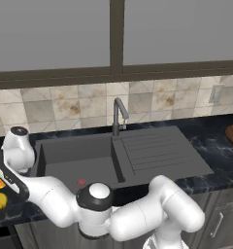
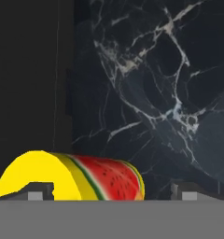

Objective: Remove the lemon and bell pepper from the sink. Then move the bowl and cup from the counter to the sink for washing.

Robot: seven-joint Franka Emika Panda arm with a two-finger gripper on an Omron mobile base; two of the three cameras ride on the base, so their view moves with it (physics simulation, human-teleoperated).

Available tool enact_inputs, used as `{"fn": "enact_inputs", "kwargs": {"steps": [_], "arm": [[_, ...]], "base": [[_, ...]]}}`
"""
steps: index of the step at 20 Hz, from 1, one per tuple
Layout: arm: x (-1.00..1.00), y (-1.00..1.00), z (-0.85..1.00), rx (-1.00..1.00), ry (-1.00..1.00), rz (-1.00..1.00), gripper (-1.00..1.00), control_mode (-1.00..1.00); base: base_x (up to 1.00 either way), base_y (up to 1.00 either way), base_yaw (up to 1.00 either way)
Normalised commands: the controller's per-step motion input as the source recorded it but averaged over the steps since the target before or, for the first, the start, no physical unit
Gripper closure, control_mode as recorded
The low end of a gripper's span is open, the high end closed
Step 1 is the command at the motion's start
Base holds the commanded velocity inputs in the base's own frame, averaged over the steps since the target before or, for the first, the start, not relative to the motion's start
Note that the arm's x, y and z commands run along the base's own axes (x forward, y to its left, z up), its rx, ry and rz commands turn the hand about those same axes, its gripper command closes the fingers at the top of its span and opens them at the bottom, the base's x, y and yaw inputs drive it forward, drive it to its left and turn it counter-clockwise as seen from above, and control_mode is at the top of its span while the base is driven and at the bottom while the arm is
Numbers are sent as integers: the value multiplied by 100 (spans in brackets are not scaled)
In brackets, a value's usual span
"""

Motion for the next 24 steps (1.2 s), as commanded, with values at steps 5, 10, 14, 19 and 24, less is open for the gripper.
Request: {"fn": "enact_inputs", "kwargs": {"steps": [5, 10, 14, 19, 24], "arm": [[0, 1, -21, 0, 15, 0, -100, -100], [0, 0, -23, 0, 14, 0, -100, -100], [0, 0, -21, 0, 10, 0, -100, -100], [-8, 1, -22, -1, 2, 0, 100, -100], [-21, 1, -21, -6, 0, 0, 100, -100]], "base": [[0, 0, 0], [0, 0, 0], [0, 0, 0], [0, 0, 0], [0, 0, 0]]}}
